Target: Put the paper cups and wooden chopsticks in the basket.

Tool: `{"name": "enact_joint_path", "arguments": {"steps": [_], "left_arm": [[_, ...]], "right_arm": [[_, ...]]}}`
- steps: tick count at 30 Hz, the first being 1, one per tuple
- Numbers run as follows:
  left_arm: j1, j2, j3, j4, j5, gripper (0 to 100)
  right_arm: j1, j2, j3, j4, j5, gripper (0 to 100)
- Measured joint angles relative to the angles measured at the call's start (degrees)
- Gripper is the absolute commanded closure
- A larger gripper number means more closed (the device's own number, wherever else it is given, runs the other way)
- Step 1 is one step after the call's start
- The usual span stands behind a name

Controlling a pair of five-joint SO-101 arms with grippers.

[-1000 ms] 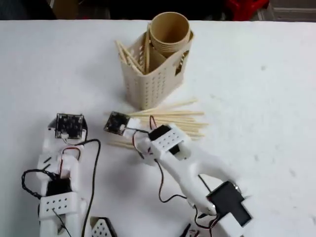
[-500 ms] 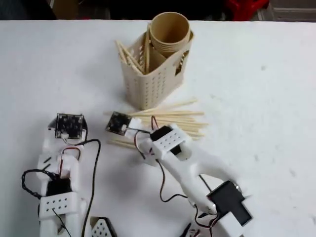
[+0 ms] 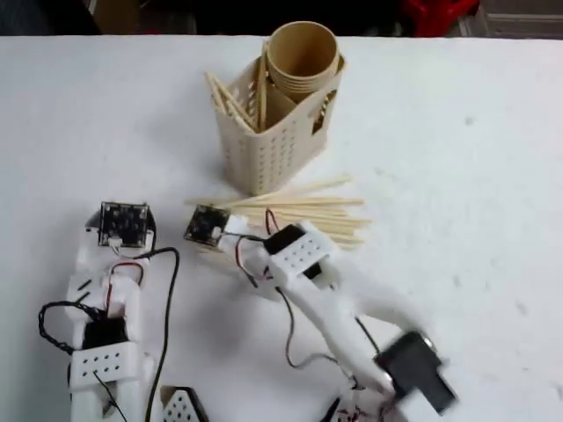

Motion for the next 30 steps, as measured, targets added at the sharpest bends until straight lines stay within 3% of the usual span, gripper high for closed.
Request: {"name": "enact_joint_path", "arguments": {"steps": [9,13,19,27,30], "left_arm": [[0.0,0.0,0.0,0.0,0.0,81],[0.0,0.0,0.0,0.0,0.0,81],[0.0,0.0,0.0,0.0,0.0,81],[0.0,0.0,0.0,0.0,0.0,81],[0.0,0.0,0.0,0.0,0.0,81]], "right_arm": [[-0.2,-32.1,2.4,4.6,-6.7,98.1],[0.2,-39.3,-3.1,5.2,-7.6,98.1],[6.5,-33.3,-19.4,2.0,-9.1,98.1],[11.4,-12.9,-41.2,-11.9,-24.6,97.8],[11.4,-4.8,-47.6,-17.2,-26.1,98.0]]}}
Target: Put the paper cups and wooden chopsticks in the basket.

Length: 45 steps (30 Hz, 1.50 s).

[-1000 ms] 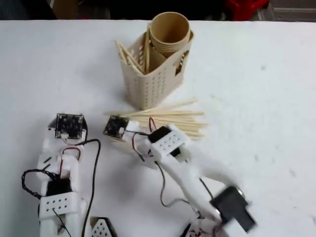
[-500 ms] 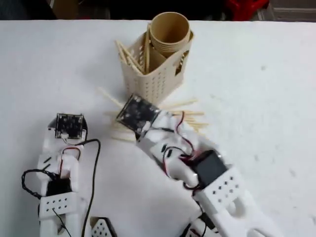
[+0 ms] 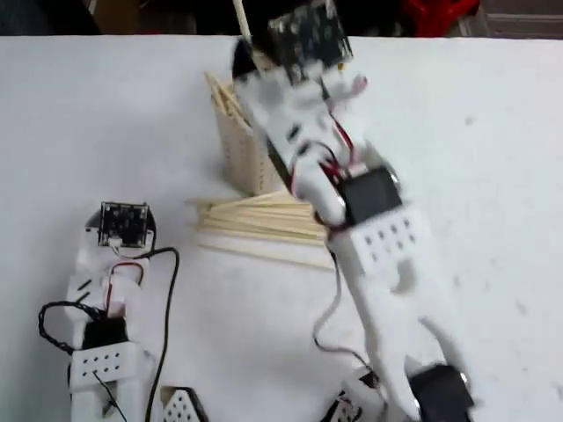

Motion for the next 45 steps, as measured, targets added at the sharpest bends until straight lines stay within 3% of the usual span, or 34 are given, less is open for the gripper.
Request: {"name": "enact_joint_path", "arguments": {"steps": [8,14,18,22,25,30,36,39,45], "left_arm": [[0.0,0.0,0.0,0.0,0.0,81],[0.0,0.0,0.0,0.0,0.0,81],[0.0,0.0,0.0,0.0,0.0,81],[0.0,0.0,0.0,0.0,0.0,81],[0.0,0.0,0.0,0.0,0.0,81],[0.0,0.0,0.0,0.0,0.0,81],[0.0,0.0,0.0,0.0,0.0,81],[0.0,0.0,0.0,0.0,0.0,81],[0.0,0.0,0.0,0.0,0.0,81]], "right_arm": [[0.0,11.0,-2.9,-7.6,1.3,98.1],[0.9,10.5,12.7,-21.8,2.1,98.1],[1.3,5.8,24.3,-25.6,5.3,97.2],[1.1,-0.7,30.0,-25.5,6.2,84.3],[1.1,-5.7,31.5,-20.8,6.2,76.9],[1.1,-13.8,32.4,-7.7,6.2,77.0],[0.6,-25.6,32.4,16.6,6.9,88.6],[-2.2,-27.5,32.3,26.1,10.3,90.6],[-9.1,-23.1,33.1,35.3,19.0,88.9]]}}
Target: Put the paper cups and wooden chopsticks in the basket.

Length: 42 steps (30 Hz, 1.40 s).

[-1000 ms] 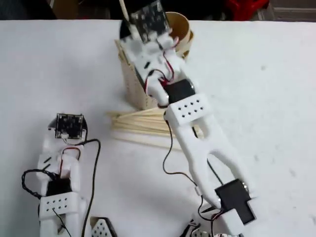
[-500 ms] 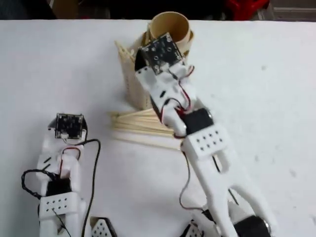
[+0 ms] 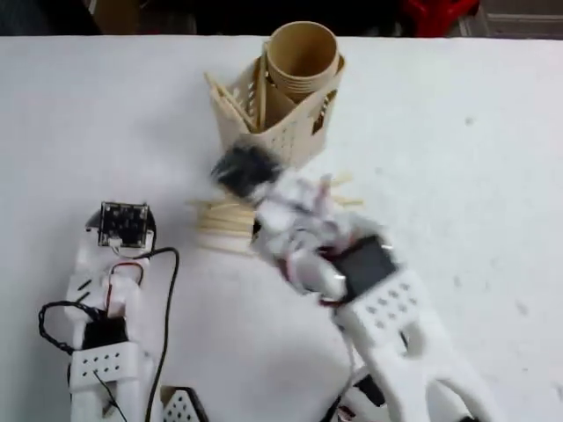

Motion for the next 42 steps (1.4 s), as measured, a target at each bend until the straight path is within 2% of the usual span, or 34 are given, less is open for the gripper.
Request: {"name": "enact_joint_path", "arguments": {"steps": [5,11,17,26,30,42], "left_arm": [[0.0,0.0,0.0,0.0,0.0,81],[0.0,0.0,0.0,0.0,0.0,81],[0.0,0.0,0.0,0.0,0.0,81],[0.0,0.0,0.0,0.0,0.0,81],[0.0,0.0,0.0,0.0,0.0,81],[0.0,0.0,0.0,0.0,0.0,81]], "right_arm": [[-3.3,13.5,5.1,-2.3,8.8,87.3],[-3.6,28.9,7.6,-14.2,10.0,87.2],[-3.4,37.3,7.6,-19.3,10.1,87.2],[-3.2,43.4,7.3,-24.8,10.1,88.1],[-3.1,43.8,7.1,-24.9,10.1,98.8],[-3.0,42.5,7.3,-23.6,8.6,98.2]]}}
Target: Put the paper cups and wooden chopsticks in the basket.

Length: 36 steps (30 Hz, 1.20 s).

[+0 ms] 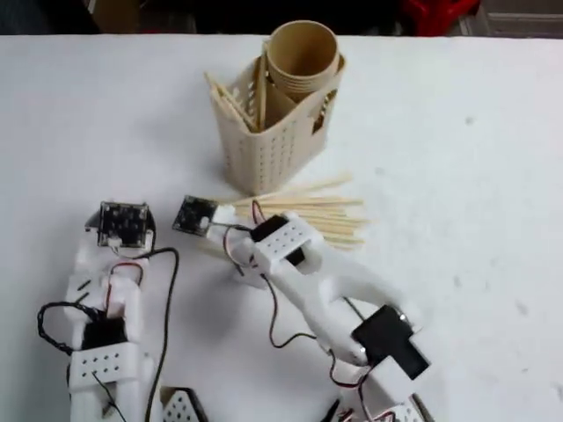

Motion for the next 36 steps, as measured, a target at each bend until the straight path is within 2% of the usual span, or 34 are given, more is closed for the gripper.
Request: {"name": "enact_joint_path", "arguments": {"steps": [5,15,22,25,28,34,36], "left_arm": [[0.0,0.0,0.0,0.0,0.0,81],[0.0,0.0,0.0,0.0,0.0,81],[0.0,0.0,0.0,0.0,0.0,81],[0.0,0.0,0.0,0.0,0.0,81],[0.0,0.0,0.0,0.5,0.0,81],[0.0,0.0,0.0,0.9,0.0,81],[0.0,0.0,0.0,0.9,0.0,81]], "right_arm": [[0.1,-10.0,1.8,6.2,-1.9,98.2],[2.3,-38.4,8.9,10.7,-5.5,98.2],[8.0,-53.0,-0.8,12.5,-15.3,98.2],[8.1,-53.2,-6.9,8.5,-18.5,98.2],[8.8,-49.7,-12.1,0.3,-20.9,98.2],[8.9,-35.4,-19.6,-21.7,-21.6,98.1],[9.0,-30.2,-23.5,-25.2,-21.6,98.1]]}}
